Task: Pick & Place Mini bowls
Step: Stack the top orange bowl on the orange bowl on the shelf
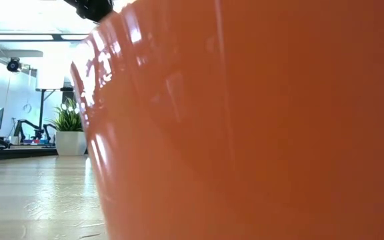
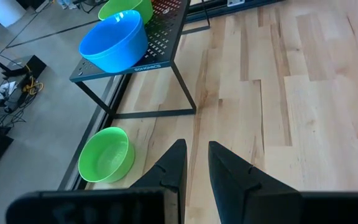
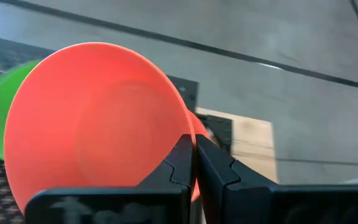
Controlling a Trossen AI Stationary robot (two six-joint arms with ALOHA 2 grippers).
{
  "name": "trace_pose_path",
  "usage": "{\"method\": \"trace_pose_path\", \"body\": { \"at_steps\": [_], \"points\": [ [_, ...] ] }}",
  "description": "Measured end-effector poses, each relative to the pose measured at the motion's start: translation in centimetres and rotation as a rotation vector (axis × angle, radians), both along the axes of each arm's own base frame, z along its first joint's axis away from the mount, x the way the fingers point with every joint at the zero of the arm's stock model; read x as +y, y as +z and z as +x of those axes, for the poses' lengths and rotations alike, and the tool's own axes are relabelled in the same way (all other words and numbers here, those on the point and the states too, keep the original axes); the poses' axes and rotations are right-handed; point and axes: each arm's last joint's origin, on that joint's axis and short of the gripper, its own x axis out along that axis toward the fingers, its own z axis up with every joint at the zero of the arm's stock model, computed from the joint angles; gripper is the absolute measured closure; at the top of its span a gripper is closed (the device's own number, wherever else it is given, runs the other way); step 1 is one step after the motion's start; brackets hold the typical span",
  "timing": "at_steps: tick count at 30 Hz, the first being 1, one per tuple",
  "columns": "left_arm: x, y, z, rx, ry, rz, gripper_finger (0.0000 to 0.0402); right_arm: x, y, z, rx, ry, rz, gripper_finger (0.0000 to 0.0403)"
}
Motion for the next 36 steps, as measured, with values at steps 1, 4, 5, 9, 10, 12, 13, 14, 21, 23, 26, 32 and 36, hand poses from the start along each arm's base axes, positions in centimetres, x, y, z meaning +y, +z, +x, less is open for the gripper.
{"method": "trace_pose_path", "body": {
  "at_steps": [1,4,5,9,10,12,13,14,21,23,26,32,36],
  "points": [
    [0.0,0.0,0.0,0.000,0.000,0.000,0.0342,-0.2,-0.1,0.0,0.016,-0.010,0.009,0.0394],
    [0.0,0.0,0.0,0.000,0.000,0.000,0.0342,-0.7,-0.5,0.0,0.054,-0.046,0.021,0.0394],
    [0.0,0.0,0.0,0.000,0.000,0.000,0.0342,-0.9,-0.7,0.0,0.064,-0.057,0.017,0.0394],
    [0.0,0.0,0.0,-0.001,0.000,0.000,0.0342,-1.4,-1.1,0.1,0.090,-0.085,0.025,0.0394],
    [0.0,0.0,0.0,-0.001,0.000,0.000,0.0342,-1.5,-1.2,0.1,0.094,-0.085,0.027,0.0394],
    [0.0,0.0,0.0,-0.001,0.000,0.000,0.0342,-1.5,-1.3,0.1,0.099,-0.087,0.031,0.0394],
    [0.0,0.0,0.0,-0.001,0.000,0.000,0.0342,-1.6,-1.4,0.2,0.098,-0.088,0.033,0.0394],
    [0.0,0.0,0.0,-0.001,-0.001,0.000,0.0342,-1.6,-1.4,0.2,0.096,-0.089,0.033,0.0394],
    [0.0,0.0,0.0,-0.001,-0.001,0.000,0.0342,-1.6,-2.0,0.3,0.095,-0.099,0.048,0.0394],
    [0.0,0.0,0.0,0.000,-0.002,0.003,0.0342,-1.7,-2.2,0.5,0.105,-0.101,0.055,0.0394],
    [0.0,0.0,0.0,0.000,-0.002,0.003,0.0342,-1.9,-2.5,0.7,0.112,-0.105,0.061,0.0394],
    [0.0,0.0,0.0,0.000,-0.002,0.003,0.0342,-2.0,-2.5,0.9,0.113,-0.107,0.063,0.0394],
    [0.0,0.0,0.0,0.000,-0.002,0.004,0.0342,-1.9,-2.5,0.9,0.113,-0.106,0.062,0.0394]
  ]
}}
